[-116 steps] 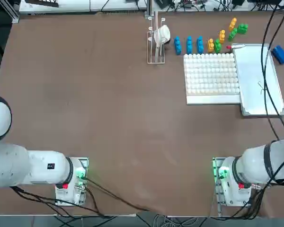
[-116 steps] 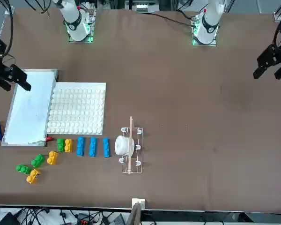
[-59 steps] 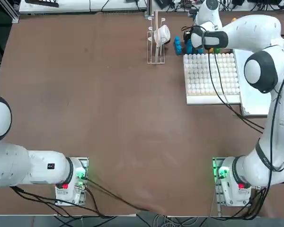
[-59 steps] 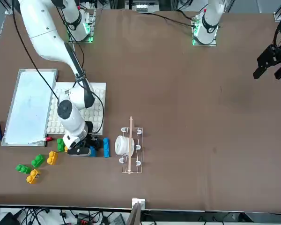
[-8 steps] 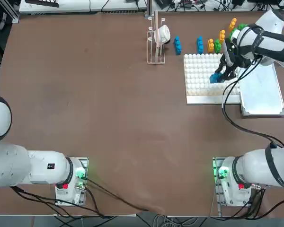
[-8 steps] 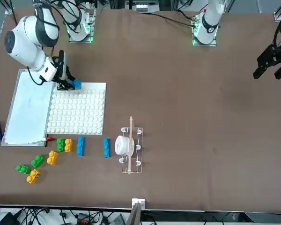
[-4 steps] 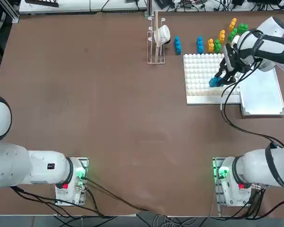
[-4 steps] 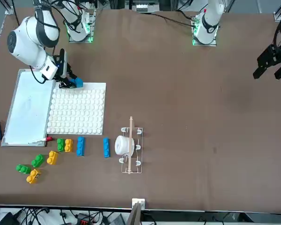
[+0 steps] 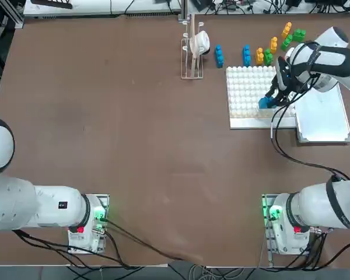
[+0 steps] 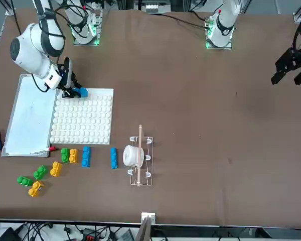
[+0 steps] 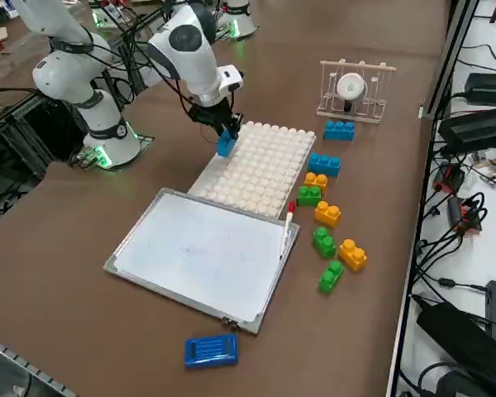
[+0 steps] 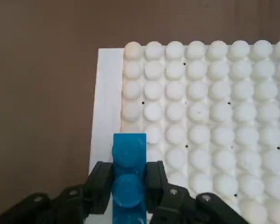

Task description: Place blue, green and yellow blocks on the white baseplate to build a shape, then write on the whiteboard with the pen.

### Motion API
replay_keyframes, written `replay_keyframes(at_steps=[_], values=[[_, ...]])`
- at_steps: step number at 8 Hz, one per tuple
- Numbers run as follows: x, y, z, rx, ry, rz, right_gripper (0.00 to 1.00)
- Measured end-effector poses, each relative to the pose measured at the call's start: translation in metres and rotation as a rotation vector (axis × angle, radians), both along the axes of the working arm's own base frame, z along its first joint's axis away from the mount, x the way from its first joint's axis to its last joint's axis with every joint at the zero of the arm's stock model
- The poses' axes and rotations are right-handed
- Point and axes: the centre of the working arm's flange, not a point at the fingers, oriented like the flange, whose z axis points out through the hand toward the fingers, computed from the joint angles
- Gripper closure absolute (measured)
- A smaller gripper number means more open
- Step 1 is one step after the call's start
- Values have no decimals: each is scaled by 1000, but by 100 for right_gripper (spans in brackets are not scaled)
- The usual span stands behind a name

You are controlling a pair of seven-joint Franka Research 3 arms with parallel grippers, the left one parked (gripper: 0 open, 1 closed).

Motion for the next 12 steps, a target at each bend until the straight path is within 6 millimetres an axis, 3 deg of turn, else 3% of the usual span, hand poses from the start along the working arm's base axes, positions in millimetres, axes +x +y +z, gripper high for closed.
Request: replay_keyframes(at_steps=[4,9,12], values=[[-1,1,-10,-2,10,-31,61],[-10,21,-20,-27,9,-47,61],[-18,23,-27,-40,11,-60,61]])
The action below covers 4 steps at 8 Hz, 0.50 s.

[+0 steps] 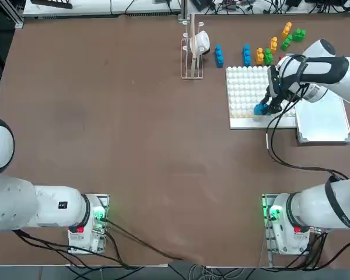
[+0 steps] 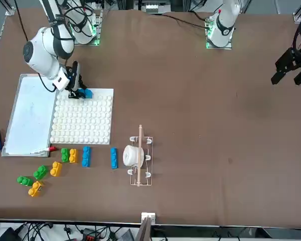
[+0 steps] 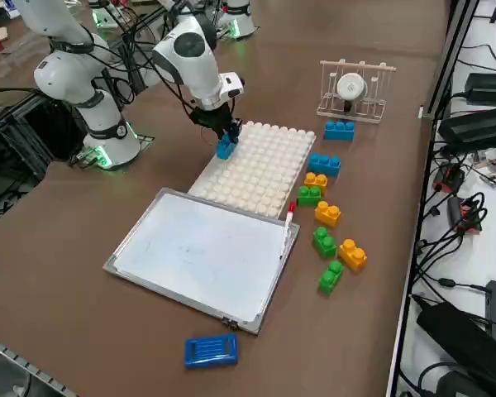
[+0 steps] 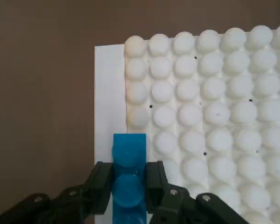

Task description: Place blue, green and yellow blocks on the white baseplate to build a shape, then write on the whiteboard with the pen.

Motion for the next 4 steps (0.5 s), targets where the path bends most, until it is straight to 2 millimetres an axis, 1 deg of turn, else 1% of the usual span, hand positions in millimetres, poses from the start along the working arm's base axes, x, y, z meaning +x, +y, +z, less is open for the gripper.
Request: replay_keyframes(at_steps=[4], values=[[-3,-1,-3,-6,0,-9,61]])
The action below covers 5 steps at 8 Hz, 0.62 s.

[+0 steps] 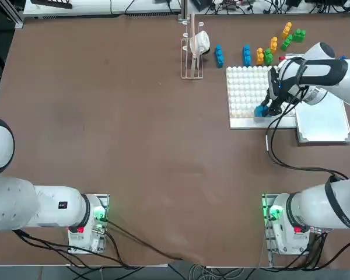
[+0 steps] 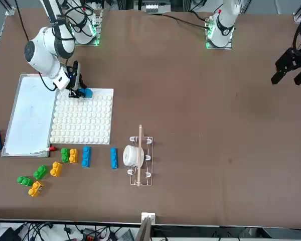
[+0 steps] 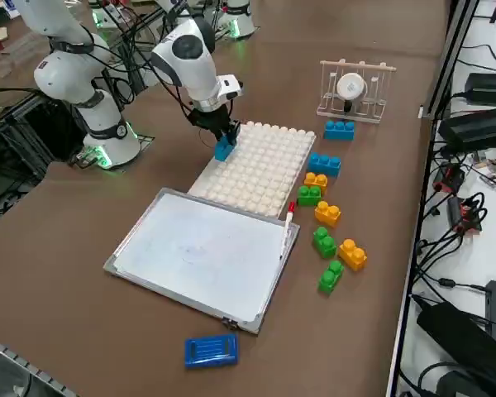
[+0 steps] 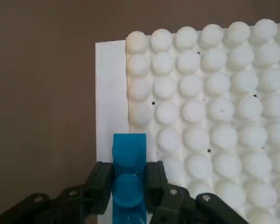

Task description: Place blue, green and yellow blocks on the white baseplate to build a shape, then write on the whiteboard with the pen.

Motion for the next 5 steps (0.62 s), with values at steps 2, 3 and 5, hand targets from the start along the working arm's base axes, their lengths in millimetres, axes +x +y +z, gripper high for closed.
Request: replay_keyframes(at_steps=[2,3,5], values=[[0,1,0,-2,-3,-5,61],[0,3,0,-3,-4,-2,61],[0,6,1,-4,-7,1,61]])
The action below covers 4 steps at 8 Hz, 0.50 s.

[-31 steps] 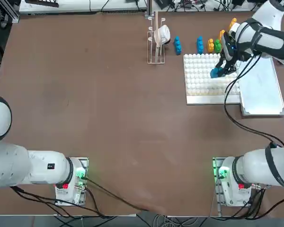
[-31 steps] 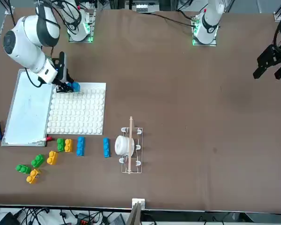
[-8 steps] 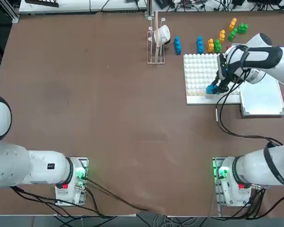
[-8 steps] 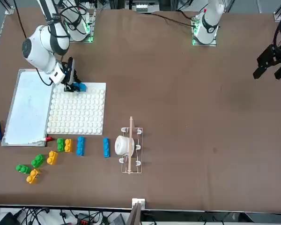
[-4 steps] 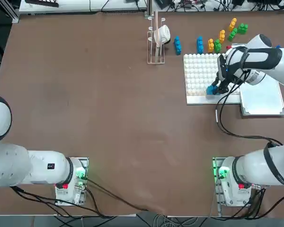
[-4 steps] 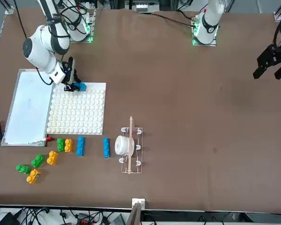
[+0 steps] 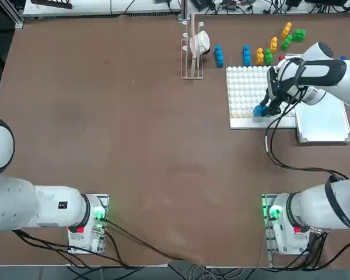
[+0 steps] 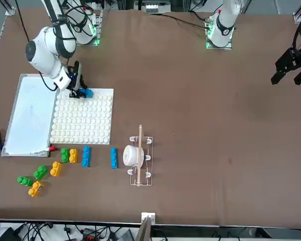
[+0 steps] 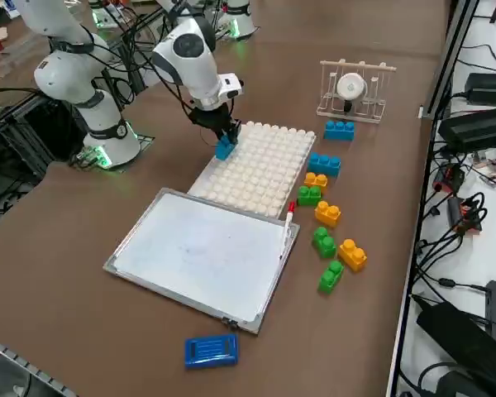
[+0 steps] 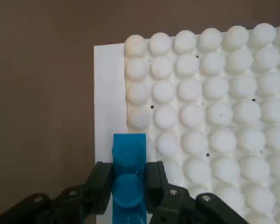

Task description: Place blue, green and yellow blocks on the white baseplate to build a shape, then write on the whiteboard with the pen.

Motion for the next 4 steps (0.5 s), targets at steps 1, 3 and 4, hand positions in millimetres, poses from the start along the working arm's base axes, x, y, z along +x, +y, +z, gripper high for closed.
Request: replay_keyframes(at_steps=[1,3,4], values=[[0,2,0,-1,-2,2,61],[1,3,1,-4,-12,1,61],[2,3,1,-5,-14,-1,61]])
